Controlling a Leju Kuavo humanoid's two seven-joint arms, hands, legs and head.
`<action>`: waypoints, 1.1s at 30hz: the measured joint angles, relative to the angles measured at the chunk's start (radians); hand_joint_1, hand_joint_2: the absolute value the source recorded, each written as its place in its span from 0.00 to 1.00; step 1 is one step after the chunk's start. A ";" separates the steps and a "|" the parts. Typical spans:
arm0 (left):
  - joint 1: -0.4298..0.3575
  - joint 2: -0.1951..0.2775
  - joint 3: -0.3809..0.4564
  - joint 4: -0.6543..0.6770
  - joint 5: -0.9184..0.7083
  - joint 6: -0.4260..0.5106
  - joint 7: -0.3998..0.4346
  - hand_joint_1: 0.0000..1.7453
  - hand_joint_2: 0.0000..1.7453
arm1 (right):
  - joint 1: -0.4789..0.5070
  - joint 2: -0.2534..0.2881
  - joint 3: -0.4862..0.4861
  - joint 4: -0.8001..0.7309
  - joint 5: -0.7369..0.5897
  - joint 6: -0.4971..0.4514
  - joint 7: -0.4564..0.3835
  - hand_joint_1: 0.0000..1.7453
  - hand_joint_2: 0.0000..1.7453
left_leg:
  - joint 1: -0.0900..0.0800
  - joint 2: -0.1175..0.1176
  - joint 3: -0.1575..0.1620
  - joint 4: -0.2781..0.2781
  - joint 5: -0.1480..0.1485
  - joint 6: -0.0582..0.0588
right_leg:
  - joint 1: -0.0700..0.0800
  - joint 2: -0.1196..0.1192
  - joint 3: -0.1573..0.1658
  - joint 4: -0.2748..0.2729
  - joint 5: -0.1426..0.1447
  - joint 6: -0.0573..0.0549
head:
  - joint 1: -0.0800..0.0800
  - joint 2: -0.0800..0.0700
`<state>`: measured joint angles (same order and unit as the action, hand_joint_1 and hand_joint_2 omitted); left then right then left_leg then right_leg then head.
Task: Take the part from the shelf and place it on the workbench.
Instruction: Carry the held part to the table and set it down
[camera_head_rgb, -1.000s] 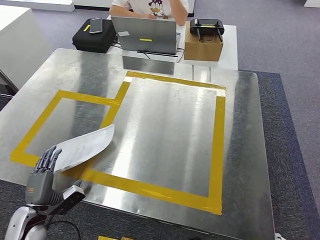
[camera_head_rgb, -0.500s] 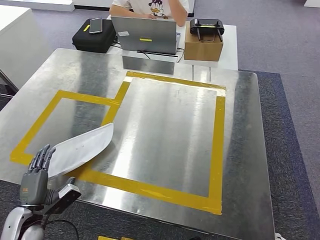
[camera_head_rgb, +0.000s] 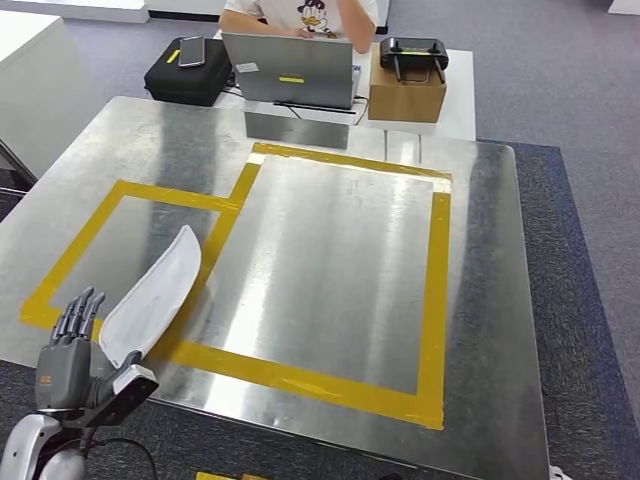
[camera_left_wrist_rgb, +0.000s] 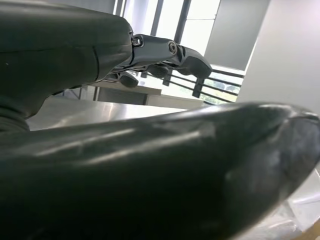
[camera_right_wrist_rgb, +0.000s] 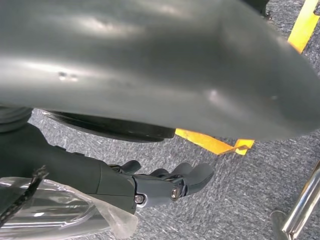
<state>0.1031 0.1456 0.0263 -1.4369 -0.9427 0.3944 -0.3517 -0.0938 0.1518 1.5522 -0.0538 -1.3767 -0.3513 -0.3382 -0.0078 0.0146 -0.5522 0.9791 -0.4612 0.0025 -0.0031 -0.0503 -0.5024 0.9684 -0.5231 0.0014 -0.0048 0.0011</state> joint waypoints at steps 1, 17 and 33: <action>0.000 -0.001 0.000 0.000 0.000 -0.003 0.003 0.00 0.00 | 0.000 0.000 0.000 0.000 0.000 0.000 0.000 0.00 0.00 | 0.000 0.000 0.000 0.000 0.000 0.000 | 0.000 0.000 0.000 0.000 0.000 0.000 | 0.000 0.000; 0.007 -0.008 0.001 -0.017 -0.017 -0.020 0.037 0.00 0.00 | 0.000 0.000 0.000 0.000 -0.017 0.000 -0.012 0.00 0.00 | 0.000 0.000 0.000 0.000 0.000 0.000 | 0.000 0.000 0.000 0.000 0.000 0.000 | 0.000 0.000; 0.017 -0.008 0.003 -0.032 -0.023 -0.018 0.043 0.00 0.00 | 0.000 -0.001 0.000 0.002 -0.021 -0.001 -0.021 0.00 0.00 | 0.000 0.000 0.000 0.000 -0.001 -0.001 | 0.000 0.000 0.000 0.000 0.000 0.000 | 0.000 0.000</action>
<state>0.1197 0.1373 0.0298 -1.4685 -0.9659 0.3759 -0.3088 -0.0936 0.1511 1.5522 -0.0523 -1.3982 -0.3526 -0.3591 -0.0078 0.0146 -0.5522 0.9791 -0.4619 0.0016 -0.0031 -0.0503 -0.5024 0.9684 -0.5233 0.0014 -0.0048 0.0011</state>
